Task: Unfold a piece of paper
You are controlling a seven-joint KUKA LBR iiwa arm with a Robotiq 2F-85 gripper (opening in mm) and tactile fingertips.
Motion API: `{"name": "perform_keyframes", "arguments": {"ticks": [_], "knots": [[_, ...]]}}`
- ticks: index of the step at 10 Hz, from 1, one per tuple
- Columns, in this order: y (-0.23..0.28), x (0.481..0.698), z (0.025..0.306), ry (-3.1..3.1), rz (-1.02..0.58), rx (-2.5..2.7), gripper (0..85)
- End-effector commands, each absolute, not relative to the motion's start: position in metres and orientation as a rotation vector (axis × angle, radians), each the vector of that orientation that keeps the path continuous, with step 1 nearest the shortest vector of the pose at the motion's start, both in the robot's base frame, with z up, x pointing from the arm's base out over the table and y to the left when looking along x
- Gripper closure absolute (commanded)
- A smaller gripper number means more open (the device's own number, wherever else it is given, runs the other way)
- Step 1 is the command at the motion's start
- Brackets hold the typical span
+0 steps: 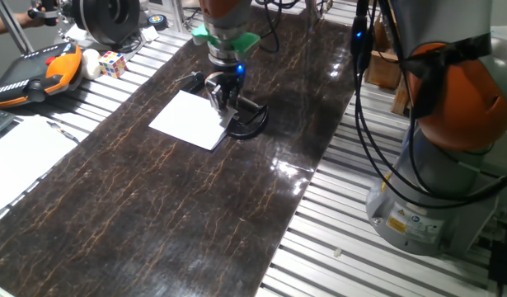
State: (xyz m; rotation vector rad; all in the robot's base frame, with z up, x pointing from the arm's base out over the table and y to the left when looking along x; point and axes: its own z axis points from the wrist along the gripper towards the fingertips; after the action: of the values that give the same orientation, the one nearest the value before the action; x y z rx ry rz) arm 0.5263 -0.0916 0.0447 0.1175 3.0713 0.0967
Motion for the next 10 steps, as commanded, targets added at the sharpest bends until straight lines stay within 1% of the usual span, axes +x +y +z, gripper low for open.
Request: {"name": "perform_keyframes", "arguments": {"ticks": [1, 7, 10], "knots": [[-0.091, 0.527, 0.043, 3.071, 0.108, 0.118, 33.7], [-0.084, 0.532, 0.044, 3.071, 0.153, 0.136, 37.7], [-0.079, 0.534, 0.048, 3.074, 0.170, 0.143, 43.3]]}}
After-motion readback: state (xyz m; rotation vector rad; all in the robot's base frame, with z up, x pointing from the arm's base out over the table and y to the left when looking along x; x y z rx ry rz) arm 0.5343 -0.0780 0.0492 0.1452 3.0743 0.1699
